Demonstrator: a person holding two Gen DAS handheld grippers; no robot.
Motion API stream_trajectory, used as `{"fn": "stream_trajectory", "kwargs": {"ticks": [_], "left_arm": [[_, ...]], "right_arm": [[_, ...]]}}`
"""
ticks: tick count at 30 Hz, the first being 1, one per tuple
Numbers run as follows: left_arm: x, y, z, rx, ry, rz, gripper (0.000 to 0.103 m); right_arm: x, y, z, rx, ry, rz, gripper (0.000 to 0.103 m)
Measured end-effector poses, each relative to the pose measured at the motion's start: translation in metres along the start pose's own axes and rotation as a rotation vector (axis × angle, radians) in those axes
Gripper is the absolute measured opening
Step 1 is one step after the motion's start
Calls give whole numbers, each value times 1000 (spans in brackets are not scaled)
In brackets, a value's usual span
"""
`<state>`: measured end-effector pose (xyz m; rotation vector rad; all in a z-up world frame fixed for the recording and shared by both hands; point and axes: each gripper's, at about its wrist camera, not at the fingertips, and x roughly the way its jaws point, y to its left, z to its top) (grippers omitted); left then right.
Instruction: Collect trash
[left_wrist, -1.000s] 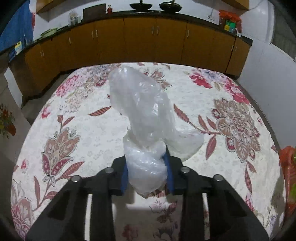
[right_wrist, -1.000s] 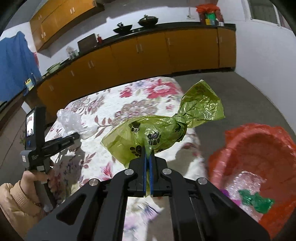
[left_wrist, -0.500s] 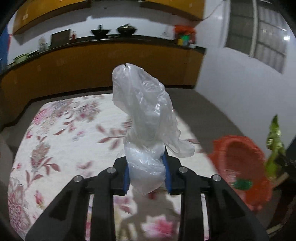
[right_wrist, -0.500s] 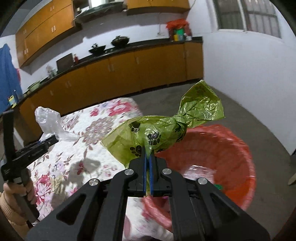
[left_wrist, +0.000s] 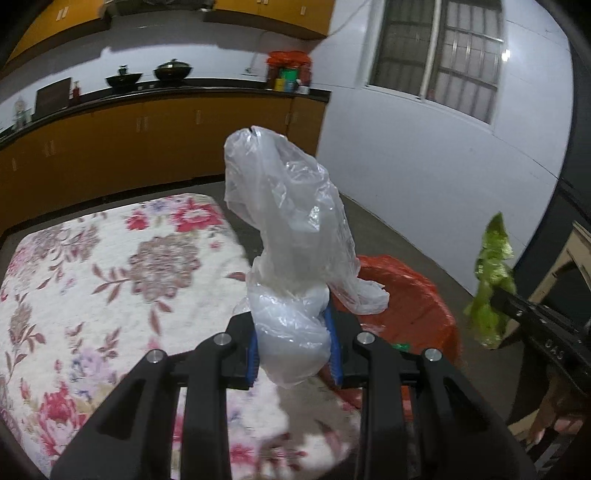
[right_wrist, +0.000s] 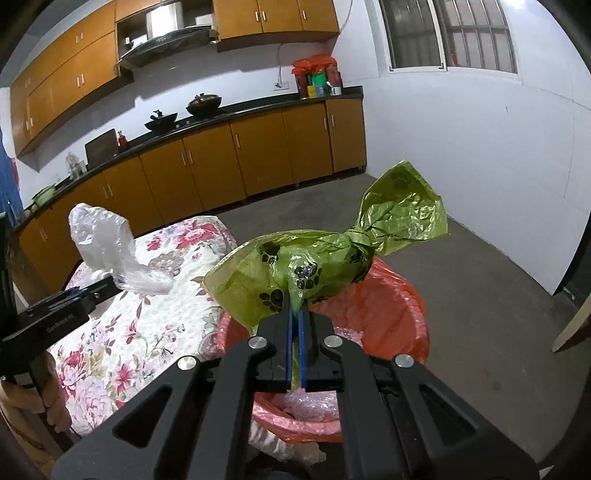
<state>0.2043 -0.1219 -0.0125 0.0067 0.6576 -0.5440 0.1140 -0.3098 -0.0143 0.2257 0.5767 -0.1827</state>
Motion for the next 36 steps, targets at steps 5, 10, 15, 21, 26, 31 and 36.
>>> {"fn": "stream_trajectory", "kwargs": {"ticks": [5,10,15,21,26,31,36], "left_arm": [[17,-21,-4,26,35,-48,29],[41,-37,-8,36,80,-83,30],[65,-49,-14,41,121,-108,30],[89,-58,-18,41,155,-121,36],[103,-58,-25,38,198,-127,47],[108,-54,-32,30,222,-126,51],[99,-53,-34,29,215,-114,52]], "right_arm": [[3,-5,-1,11,12,8,3],[9,-13,-2,19,27,16,3],[20,-16,0,21,45,23,3],[28,-17,1,13,55,43,5],[30,-23,-3,21,65,48,28],[21,-30,-5,47,53,30,30],[3,-34,-4,60,19,-1,57]]}}
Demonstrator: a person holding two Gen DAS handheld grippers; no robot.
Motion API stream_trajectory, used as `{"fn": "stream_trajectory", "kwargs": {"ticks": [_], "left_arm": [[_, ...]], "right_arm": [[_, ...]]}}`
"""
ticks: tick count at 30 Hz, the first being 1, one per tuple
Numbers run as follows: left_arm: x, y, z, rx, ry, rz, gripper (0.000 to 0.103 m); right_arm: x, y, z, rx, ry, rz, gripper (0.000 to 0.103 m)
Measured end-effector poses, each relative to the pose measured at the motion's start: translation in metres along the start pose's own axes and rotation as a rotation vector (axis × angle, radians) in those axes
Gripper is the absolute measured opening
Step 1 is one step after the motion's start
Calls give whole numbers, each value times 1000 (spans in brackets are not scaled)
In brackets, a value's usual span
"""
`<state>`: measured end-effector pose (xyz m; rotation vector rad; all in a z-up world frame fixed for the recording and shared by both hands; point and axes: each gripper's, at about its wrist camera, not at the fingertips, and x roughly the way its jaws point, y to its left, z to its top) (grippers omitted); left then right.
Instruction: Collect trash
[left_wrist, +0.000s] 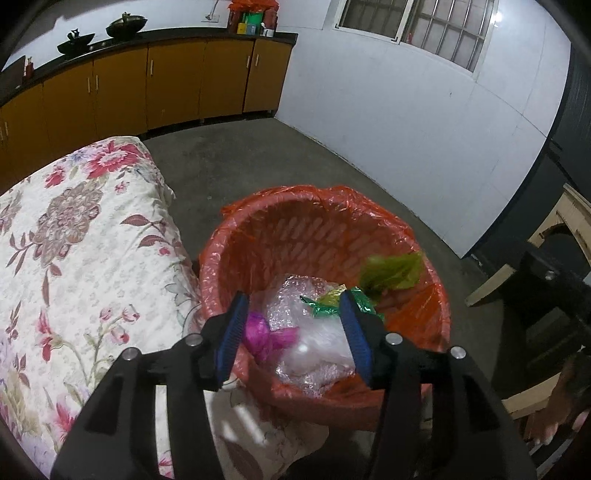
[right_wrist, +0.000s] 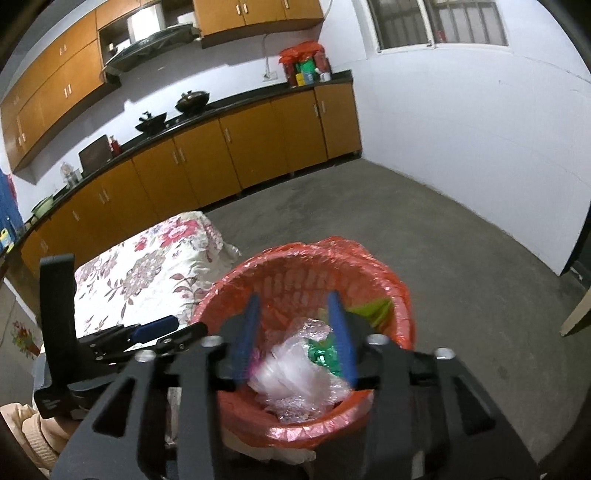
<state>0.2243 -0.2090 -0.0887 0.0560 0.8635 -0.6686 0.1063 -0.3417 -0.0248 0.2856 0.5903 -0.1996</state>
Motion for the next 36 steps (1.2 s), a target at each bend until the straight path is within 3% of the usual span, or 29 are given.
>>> {"fn": "stream_trajectory", "kwargs": {"ticks": [4,7,11,16,25,36], "left_arm": [[-31,3,-3,-4,-81,54,66],[-61,5,-6,-7,-156,96,79],[-115,8,-20,-5,-286,197,95],[-167,10,-43,-9,-377,313,99],[-218,12,-84,-47,-439,442,99],[-248,14,-110,-89,-467,494,99]], "right_arm": [[-24,5,1,-11,-61,-23,90],[-43,13,-3,-21,-126,-58,98],[-67,27,-10,-24,-203,-90,100],[-81,46,-21,-48,-164,-93,100],[-101,87,-42,-157,-165,-68,100],[-120,111,-60,-205,-188,-61,100]]}}
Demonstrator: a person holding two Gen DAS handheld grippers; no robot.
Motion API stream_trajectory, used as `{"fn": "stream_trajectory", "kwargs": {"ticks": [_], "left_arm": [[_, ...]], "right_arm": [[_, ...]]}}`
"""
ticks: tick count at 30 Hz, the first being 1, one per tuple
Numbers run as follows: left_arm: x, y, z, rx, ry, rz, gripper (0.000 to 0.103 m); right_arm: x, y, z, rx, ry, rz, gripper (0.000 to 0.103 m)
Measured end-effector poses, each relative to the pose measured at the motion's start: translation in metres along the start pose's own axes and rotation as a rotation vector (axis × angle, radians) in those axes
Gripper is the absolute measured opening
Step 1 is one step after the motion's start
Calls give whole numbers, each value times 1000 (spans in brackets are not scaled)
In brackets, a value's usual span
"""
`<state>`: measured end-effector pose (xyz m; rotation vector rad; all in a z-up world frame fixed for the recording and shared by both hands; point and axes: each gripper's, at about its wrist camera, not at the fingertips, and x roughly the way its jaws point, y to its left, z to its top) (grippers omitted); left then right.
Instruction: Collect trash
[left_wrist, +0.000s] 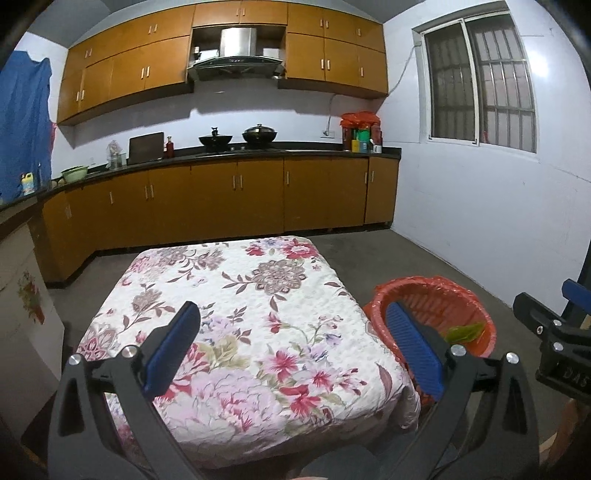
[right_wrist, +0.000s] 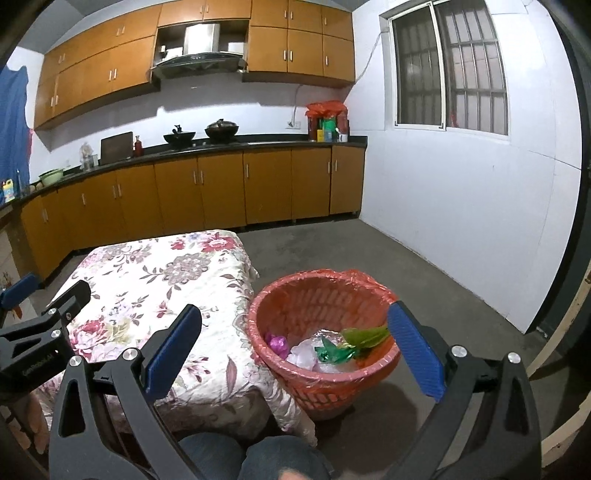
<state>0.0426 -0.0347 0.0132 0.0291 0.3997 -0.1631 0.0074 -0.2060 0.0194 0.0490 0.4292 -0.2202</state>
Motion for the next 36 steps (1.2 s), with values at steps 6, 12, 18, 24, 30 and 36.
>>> {"fn": "stream_trajectory", "kwargs": {"ticks": [6,12,18,24,30,36], "left_arm": [[-13,7,-3,-22,-7,34,99],[-18,8,-7,-21,-1,69,99],[-19,7,-9,-23,8,93,99],[-20,3,-11,-14,12,106,99],[-21,3,-12,-15,15,106,99],[-21,3,-13,-16,13,103,99]], "right_arm": [[-6,0,-3,19,3,-31,100],[-7,1,-8,26,17,-80,100],[-4,-1,-13,31,37,-127,100],[-3,-1,-16,23,39,-160,100],[-3,-1,-16,23,40,-159,100],[-3,-1,-19,30,44,-152,100]]}}
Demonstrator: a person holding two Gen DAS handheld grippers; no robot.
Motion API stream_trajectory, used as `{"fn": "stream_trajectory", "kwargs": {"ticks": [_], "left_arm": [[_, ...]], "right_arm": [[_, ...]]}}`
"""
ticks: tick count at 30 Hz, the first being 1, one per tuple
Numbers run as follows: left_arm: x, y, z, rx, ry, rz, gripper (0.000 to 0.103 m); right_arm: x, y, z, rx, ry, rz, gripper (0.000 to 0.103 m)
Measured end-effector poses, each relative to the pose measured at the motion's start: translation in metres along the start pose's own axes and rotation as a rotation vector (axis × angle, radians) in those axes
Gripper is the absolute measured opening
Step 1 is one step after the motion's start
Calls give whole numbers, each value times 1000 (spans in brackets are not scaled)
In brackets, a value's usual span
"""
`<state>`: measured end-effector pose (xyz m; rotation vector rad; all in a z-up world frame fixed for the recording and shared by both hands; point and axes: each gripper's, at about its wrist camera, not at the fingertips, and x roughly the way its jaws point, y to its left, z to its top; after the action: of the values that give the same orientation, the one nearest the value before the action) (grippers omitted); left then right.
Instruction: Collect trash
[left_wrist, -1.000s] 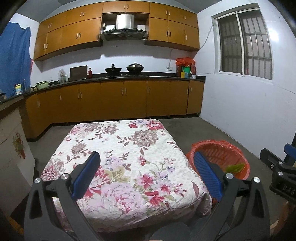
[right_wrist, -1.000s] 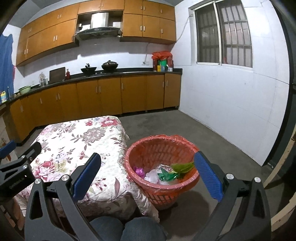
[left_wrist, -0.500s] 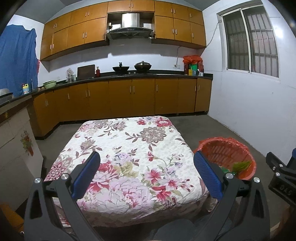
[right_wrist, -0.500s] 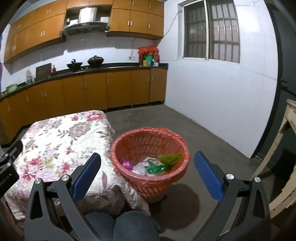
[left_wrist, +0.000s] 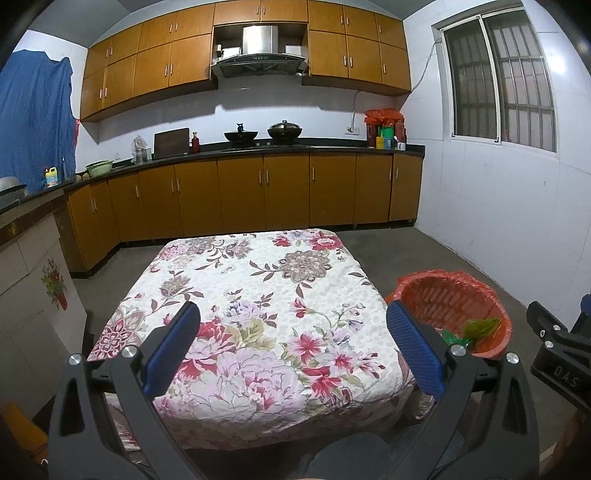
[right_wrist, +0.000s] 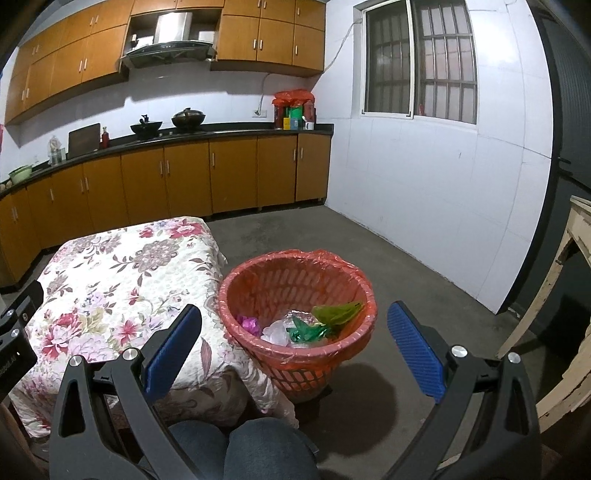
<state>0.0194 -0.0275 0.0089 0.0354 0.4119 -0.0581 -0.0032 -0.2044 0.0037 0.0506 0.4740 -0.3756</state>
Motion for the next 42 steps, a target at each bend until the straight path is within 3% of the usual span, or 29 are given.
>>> {"fn": "stream_trajectory", "kwargs": {"ticks": [42], "left_arm": [[-3,1,5,-11,-7,19,99]], "right_arm": [[1,1,1,-1,6,11,100]]}}
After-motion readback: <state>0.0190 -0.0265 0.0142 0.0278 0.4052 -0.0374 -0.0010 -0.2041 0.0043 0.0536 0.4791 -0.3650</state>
